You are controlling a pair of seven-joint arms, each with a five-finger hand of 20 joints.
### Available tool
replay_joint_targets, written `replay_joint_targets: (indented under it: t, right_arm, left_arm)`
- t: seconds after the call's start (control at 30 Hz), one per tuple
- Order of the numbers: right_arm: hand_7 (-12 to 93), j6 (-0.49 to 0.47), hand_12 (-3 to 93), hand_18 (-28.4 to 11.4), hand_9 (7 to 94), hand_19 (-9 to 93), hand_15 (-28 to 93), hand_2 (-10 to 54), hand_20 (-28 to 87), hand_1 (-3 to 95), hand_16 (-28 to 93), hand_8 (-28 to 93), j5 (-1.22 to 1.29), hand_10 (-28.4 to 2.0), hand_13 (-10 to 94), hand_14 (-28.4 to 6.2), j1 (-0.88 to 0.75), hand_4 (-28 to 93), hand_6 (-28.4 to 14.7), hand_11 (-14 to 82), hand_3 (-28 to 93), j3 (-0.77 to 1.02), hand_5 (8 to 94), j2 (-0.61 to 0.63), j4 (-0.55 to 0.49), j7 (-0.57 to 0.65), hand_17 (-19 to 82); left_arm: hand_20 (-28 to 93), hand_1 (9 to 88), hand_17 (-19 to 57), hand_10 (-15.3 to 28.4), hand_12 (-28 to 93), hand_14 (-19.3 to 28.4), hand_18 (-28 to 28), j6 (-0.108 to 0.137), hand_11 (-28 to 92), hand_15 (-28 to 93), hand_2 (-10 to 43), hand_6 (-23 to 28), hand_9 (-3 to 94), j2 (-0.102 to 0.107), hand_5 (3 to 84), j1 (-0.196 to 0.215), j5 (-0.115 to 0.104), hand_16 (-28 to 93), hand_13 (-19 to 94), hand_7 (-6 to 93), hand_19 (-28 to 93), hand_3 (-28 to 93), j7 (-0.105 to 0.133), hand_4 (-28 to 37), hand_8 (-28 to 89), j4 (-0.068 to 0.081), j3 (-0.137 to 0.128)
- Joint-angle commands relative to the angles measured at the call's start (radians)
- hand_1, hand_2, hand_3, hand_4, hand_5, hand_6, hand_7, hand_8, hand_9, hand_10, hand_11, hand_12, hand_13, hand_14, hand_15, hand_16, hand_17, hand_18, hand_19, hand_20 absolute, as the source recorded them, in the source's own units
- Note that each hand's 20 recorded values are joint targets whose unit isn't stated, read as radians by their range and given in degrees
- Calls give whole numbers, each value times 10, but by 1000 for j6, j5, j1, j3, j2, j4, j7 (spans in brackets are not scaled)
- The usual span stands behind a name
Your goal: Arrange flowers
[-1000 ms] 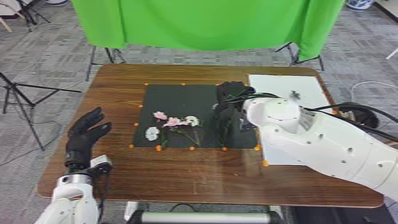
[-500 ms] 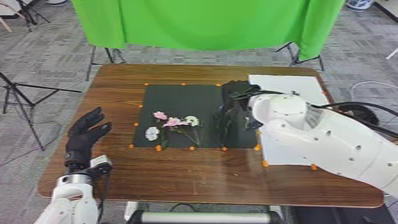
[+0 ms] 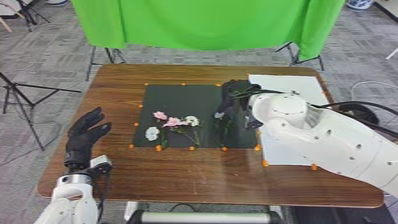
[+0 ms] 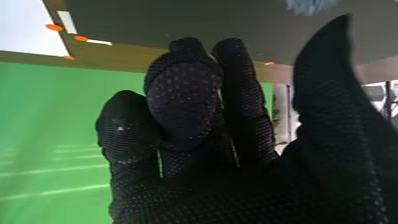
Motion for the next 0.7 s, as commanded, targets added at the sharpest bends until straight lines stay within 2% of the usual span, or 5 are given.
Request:
replay_joint_targets:
  t: [0.03, 0.07, 0.2, 0.43, 0.7]
  right_arm:
    - [152, 17, 186, -162, 637, 932, 601, 42, 501, 342, 287, -86, -3, -151, 844, -62, 4, -176, -9, 103, 580, -4, 601, -10, 4, -3, 564]
    - [150, 14, 186, -162, 638, 932, 599, 38, 500, 334, 287, -85, -4, -151, 845, -63, 4, -174, -9, 102, 582, -1, 600, -8, 2, -3, 564]
    - [149, 60, 187, -164, 635, 932, 596, 35, 497, 328, 288, -83, 3, -155, 843, -66, 1, -166, -10, 100, 590, 41, 597, -2, 1, 6, 560]
    - [143, 274, 188, -167, 614, 932, 594, 25, 496, 312, 290, -82, -23, -161, 840, -67, -12, -152, -15, 92, 598, 145, 587, 19, 21, 62, 556]
    - [95, 220, 189, -176, 563, 932, 597, -80, 491, 250, 290, -63, -42, -181, 823, -77, 1, -134, -32, 77, 621, 184, 516, 51, 120, 159, 541]
  left_arm:
    - [264, 492, 200, 102, 110, 144, 140, 2, 236, 304, -91, -18, 369, -1, 403, 11, -2, -31, 411, 244, 289, 695, 0, -84, -121, -2, 1]
    - [264, 492, 200, 102, 110, 144, 140, -6, 235, 304, -90, -18, 370, -4, 403, 0, 2, -31, 411, 244, 290, 694, -6, -84, -121, 7, 2]
    - [264, 492, 199, 103, 111, 144, 140, -3, 236, 304, -90, -18, 370, -4, 403, 1, 1, -31, 411, 244, 291, 694, -7, -84, -122, 3, 2]
    - [263, 491, 198, 103, 111, 143, 141, -1, 235, 304, -89, -18, 371, -6, 403, 6, 0, -31, 410, 244, 294, 694, -5, -84, -121, 2, 1]
    - [261, 490, 198, 102, 111, 144, 139, 7, 234, 303, -89, -18, 370, -5, 403, 15, -2, -31, 411, 244, 294, 695, -4, -85, -121, -3, -5]
